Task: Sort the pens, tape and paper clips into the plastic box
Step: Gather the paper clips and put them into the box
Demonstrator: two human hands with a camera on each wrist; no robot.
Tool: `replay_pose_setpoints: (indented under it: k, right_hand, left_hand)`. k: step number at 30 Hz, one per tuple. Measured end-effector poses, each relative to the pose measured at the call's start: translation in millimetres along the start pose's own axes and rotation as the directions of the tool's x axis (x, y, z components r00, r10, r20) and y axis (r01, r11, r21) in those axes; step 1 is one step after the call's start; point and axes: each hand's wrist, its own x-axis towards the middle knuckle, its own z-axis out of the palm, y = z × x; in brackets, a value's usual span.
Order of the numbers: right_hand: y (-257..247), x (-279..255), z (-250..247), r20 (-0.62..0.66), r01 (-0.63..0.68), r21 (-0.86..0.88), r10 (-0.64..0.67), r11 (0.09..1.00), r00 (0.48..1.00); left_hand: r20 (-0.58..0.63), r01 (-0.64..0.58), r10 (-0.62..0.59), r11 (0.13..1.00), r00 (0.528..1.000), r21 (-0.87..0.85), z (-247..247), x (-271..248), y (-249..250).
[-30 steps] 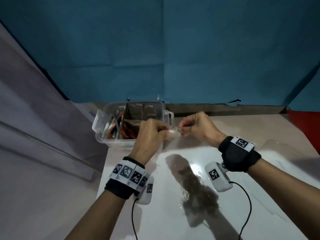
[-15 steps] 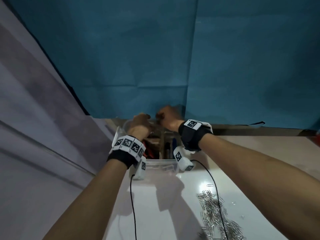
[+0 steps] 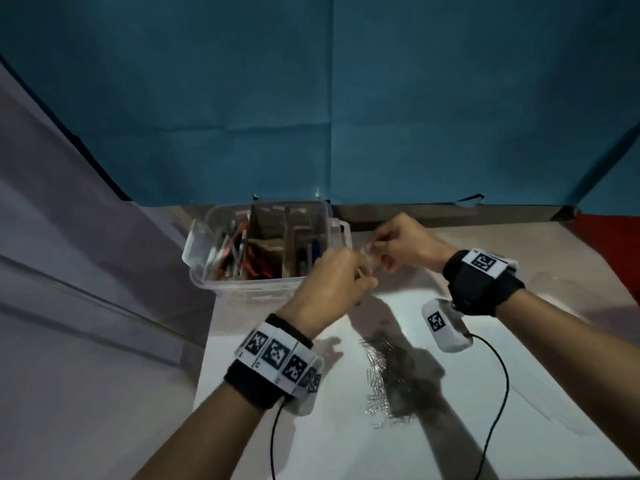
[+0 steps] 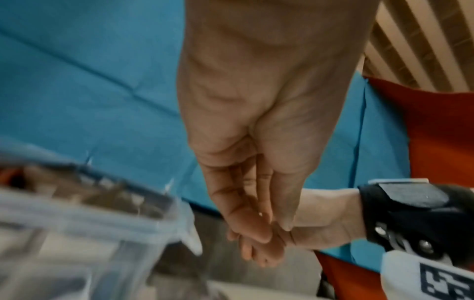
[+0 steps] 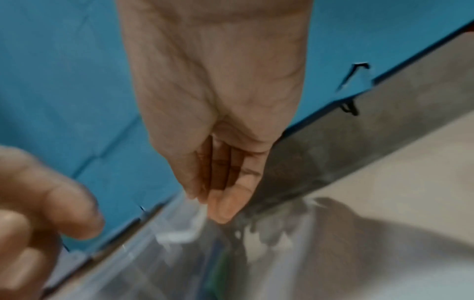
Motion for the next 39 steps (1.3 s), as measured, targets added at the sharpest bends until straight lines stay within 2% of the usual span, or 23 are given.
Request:
replay_pose_setpoints:
  k: [3, 6, 9, 12, 14, 16, 20, 22, 25, 29, 34, 39]
  right_hand:
    - [53, -9, 25, 0.035, -0.012, -0.202, 0.020, 0.979, 0.999]
    - [89, -25, 64, 0.067, -0.053, -0.366, 0.083, 0.929, 0.994]
    - [111, -52, 97, 0.078, 0.022, -0.511, 0.021, 0.859, 0.997]
    - [122, -85, 107, 0.161, 0.167, -0.583, -0.089, 0.795, 0.983]
    - [130, -103, 105, 0.210, 0.239, -0.548, -0.144, 0.802, 0.967]
    - [135, -116, 102, 0.248, 0.257, -0.493, -0.149, 0.831, 0.957]
    - [152, -123, 83, 0.094, 0.088, -0.370, -0.056, 0.925, 0.994]
    - [156, -127, 79, 0.119, 0.029, -0.352, 0.014, 0.936, 0.993]
    - [153, -130, 93, 0.183, 0.066, -0.375, 0.004, 0.925, 0.983]
    - [138, -126, 113, 0.073, 0.084, -0.350, -0.062, 0.933, 0.995]
    - [131, -115, 104, -0.012, -0.033, -0.274, 0.031, 0.961, 0.999]
    - [121, -111, 83, -0.138, -0.124, -0.065, 0.114, 0.990, 0.984]
  left_hand:
    - [0.189, 0.079, -0.094, 0.993, 0.978, 0.083, 56, 8, -16]
    - [0.295, 0.127, -0.197, 0.962, 0.935, 0.241, 104, 9, -45]
    - [0.252, 0.135, -0.233, 0.926, 0.939, 0.354, 141, -6, -58]
    - [0.177, 0.127, -0.189, 0.942, 0.966, 0.311, 165, -31, -56]
    - [0.180, 0.114, -0.162, 0.962, 0.970, 0.250, 176, -44, -50]
    - [0.209, 0.115, -0.161, 0.969, 0.965, 0.218, 178, -52, -49]
    - [0.171, 0.181, -0.215, 0.964, 0.961, 0.194, 168, -57, -65]
    - [0.183, 0.192, -0.232, 0.958, 0.955, 0.215, 167, -58, -71]
    - [0.170, 0.184, -0.219, 0.962, 0.961, 0.204, 180, -60, -66]
    - [0.087, 0.190, -0.199, 0.976, 0.976, 0.103, 194, -53, -52]
    - [0.034, 0.264, -0.267, 0.962, 0.963, 0.071, 186, -34, -53]
    - [-0.002, 0.275, -0.275, 0.962, 0.962, -0.009, 162, -24, -58]
